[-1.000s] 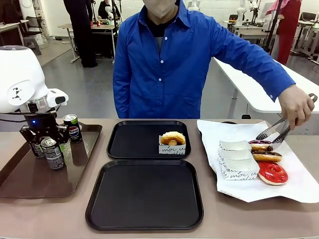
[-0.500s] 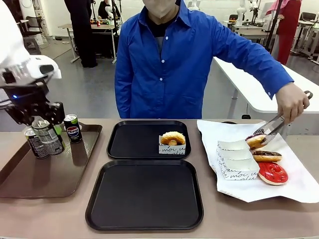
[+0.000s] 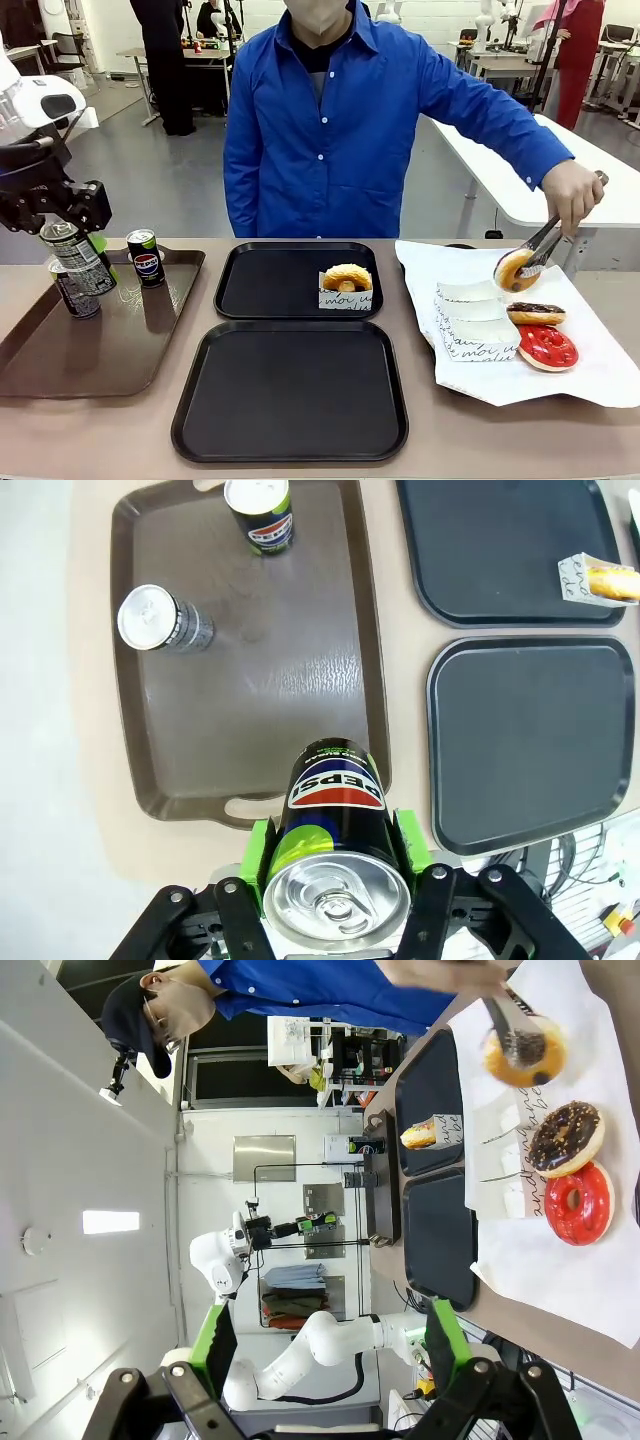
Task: Set up donuts and drinks on trays.
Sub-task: Pick up one Pepsi coke and place it on the Flat Tray.
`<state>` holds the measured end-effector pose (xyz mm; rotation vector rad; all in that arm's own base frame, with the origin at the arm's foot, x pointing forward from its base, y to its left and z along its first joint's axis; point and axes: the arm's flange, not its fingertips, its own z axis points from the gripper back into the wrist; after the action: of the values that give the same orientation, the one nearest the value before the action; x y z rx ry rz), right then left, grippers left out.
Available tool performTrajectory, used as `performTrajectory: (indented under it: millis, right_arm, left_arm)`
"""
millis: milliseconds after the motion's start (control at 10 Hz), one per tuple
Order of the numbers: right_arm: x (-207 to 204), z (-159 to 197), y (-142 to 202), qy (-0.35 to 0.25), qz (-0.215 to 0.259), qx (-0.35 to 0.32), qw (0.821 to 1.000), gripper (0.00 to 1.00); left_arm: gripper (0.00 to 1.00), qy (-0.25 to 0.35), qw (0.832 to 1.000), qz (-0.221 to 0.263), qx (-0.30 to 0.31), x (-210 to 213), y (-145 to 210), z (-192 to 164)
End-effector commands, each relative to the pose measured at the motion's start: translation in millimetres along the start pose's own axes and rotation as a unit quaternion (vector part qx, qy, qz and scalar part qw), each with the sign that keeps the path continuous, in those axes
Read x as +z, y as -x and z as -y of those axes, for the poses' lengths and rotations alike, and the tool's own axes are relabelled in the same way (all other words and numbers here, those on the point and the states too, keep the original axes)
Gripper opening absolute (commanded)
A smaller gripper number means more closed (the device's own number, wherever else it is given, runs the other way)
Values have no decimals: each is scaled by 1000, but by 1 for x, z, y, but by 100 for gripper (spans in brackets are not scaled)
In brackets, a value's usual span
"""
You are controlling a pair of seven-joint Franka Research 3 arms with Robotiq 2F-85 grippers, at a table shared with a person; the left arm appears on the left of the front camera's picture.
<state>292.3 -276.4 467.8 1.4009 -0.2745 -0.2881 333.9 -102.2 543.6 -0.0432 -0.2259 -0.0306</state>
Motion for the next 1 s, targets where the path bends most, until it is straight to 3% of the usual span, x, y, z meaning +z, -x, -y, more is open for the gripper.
performTrajectory:
  millis: [0, 600, 700, 900]
  right_arm:
    - [1, 0, 1, -8, 0, -1, 1000, 100]
    - [1, 0, 1, -8, 0, -1, 1000, 100]
    - [1, 0, 1, -8, 0, -1, 1000, 100]
    - [1, 0, 1, -8, 0, -1, 1000, 100]
  left_arm:
    - [4, -1, 1000, -8, -3, -2, -1, 2]
    - [4, -1, 1000, -8, -3, -2, -1, 2]
    - [59, -2, 1000, -8, -2, -5, -1, 2]
    - [59, -29, 998, -16, -60, -20, -29, 69]
